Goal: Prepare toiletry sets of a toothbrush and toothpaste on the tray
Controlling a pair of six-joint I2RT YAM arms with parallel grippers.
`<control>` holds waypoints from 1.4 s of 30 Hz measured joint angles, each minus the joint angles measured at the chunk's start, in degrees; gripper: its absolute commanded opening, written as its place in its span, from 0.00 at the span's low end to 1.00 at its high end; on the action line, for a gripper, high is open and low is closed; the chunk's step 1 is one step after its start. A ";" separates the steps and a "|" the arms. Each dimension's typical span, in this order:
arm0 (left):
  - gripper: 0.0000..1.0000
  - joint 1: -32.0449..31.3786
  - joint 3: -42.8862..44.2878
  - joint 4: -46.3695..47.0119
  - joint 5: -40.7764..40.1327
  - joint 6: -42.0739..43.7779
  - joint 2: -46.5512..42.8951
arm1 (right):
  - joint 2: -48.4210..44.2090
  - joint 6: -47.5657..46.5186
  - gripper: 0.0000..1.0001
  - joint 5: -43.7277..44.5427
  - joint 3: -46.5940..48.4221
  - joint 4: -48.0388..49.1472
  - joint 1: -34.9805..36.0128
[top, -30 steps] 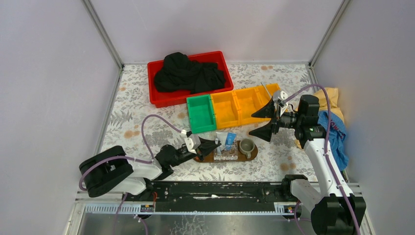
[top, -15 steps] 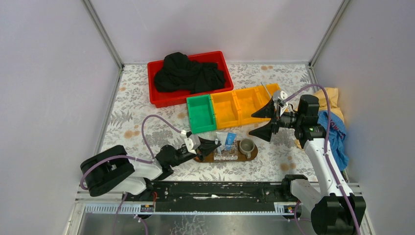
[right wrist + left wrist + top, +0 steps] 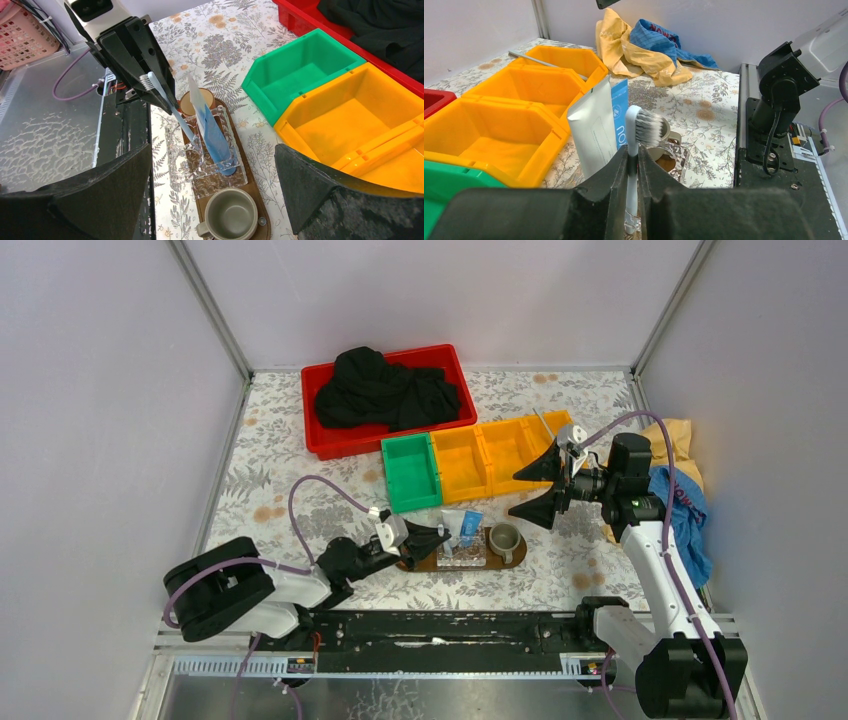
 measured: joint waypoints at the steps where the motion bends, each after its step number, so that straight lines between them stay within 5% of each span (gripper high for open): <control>1: 0.18 0.00 -0.09 0.00 0.00 0.00 0.00 | 0.00 0.00 0.99 0.00 0.00 0.00 0.00; 21: 0.12 -0.09 -0.66 -1.70 0.17 0.74 -1.49 | 0.00 -0.02 1.00 -0.07 0.00 0.00 0.00; 42: 0.13 -4.48 4.09 -12.81 -2.99 12.09 -3.50 | 0.33 -0.02 0.99 -0.11 0.00 -0.02 0.00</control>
